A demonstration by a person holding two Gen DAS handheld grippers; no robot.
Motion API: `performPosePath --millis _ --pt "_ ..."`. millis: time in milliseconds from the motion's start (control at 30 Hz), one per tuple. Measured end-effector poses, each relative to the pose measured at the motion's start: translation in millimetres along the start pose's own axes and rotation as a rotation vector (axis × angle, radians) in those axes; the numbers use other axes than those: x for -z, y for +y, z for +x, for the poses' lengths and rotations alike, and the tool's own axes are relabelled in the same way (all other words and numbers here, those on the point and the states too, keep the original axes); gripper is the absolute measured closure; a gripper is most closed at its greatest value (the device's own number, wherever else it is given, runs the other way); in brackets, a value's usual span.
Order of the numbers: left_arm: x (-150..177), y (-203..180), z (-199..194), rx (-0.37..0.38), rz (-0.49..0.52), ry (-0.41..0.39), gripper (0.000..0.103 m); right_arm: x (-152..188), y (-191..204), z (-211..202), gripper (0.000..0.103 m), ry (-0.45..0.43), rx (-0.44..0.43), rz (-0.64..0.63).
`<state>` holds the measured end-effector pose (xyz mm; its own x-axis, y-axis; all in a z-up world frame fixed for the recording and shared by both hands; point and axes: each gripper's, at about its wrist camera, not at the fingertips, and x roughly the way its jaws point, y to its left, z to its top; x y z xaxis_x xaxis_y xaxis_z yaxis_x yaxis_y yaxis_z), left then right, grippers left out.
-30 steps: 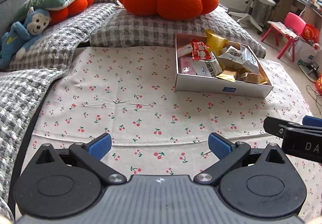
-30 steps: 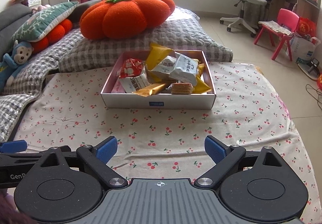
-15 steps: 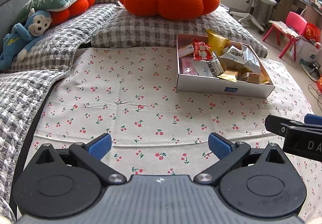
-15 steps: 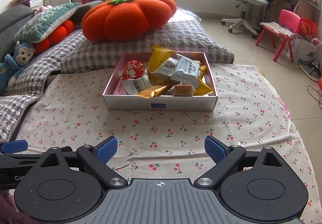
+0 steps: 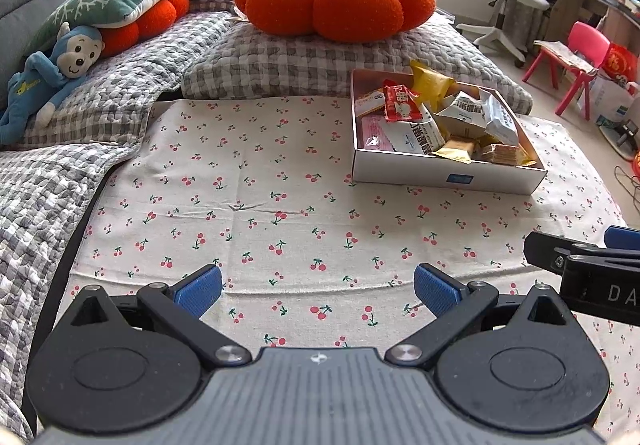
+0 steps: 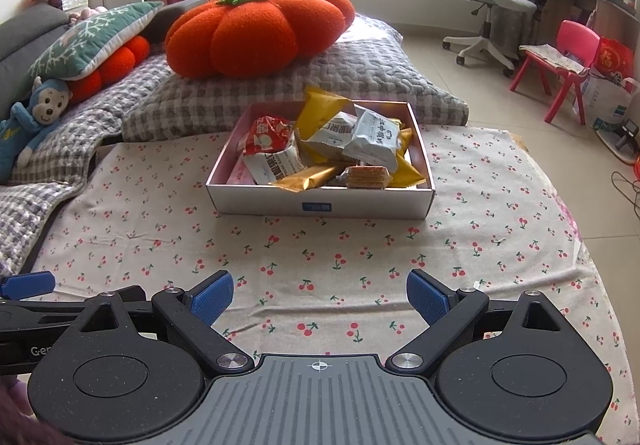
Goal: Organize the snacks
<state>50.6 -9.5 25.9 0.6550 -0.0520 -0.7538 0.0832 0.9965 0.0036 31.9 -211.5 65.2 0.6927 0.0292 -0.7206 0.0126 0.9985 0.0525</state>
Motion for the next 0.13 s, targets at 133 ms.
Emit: performPosePath --millis 133 --pt "-0.1 -0.2 -0.4 -0.003 0.003 -0.005 0.0 0.4 0.0 0.1 0.008 0.001 0.002 0.002"
